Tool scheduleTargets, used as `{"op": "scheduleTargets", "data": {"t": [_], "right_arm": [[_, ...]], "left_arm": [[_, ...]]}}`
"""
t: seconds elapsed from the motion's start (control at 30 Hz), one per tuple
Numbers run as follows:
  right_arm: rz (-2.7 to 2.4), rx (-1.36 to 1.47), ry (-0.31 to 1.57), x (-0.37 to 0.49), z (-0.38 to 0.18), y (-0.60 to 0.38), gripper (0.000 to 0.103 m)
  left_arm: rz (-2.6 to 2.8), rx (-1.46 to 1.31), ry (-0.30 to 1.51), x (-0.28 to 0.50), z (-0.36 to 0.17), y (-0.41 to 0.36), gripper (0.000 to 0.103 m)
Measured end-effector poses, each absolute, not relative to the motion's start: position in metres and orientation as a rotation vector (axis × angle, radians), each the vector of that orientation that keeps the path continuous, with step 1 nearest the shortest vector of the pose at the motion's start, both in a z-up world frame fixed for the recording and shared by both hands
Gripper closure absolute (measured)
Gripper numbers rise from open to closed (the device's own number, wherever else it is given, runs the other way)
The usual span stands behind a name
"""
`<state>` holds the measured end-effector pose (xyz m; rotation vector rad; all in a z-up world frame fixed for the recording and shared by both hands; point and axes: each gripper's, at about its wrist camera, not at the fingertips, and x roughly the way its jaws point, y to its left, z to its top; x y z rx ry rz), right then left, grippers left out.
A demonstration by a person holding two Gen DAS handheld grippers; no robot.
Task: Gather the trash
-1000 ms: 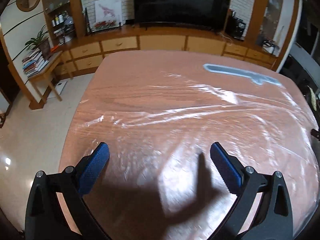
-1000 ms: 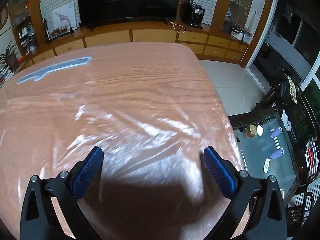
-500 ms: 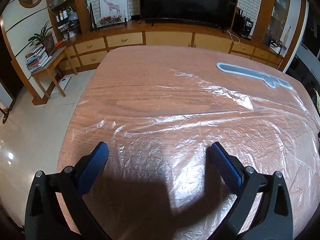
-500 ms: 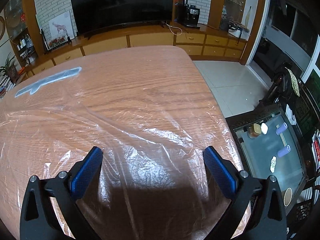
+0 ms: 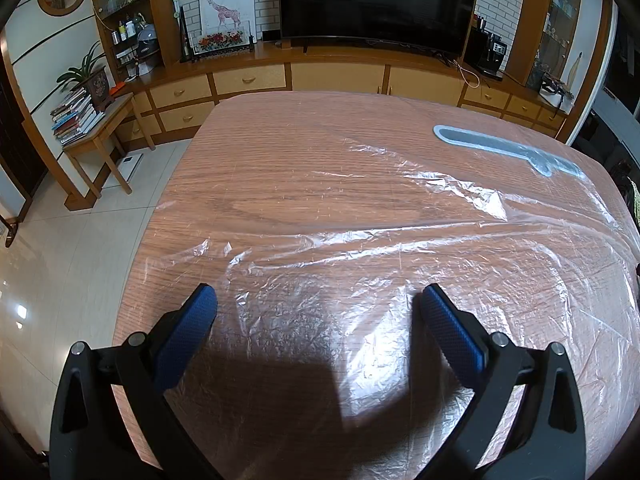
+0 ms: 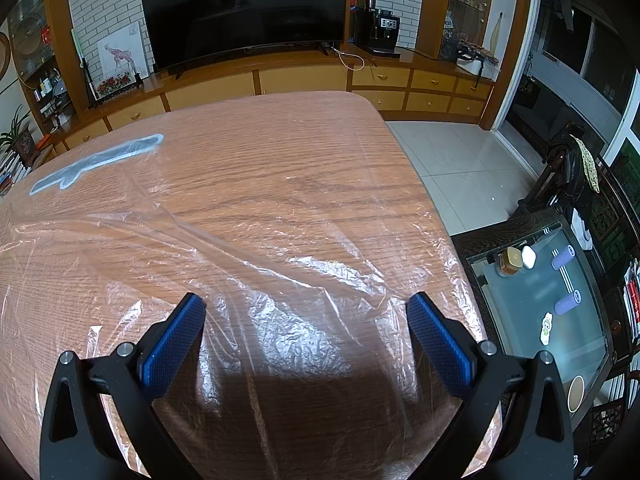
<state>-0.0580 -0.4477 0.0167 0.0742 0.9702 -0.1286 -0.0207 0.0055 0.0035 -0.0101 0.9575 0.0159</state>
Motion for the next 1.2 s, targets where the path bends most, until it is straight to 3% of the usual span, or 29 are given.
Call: {"op": "scheduleTargets", "data": {"t": [1.2], "right_arm": [[-0.128,0.074,0.97,-0.058,0.0163,-0.4481,0.004]], "left_arm": [[0.021,-0.012,0.958,-0.0192,0.0016,0.0141,0.001]]}}
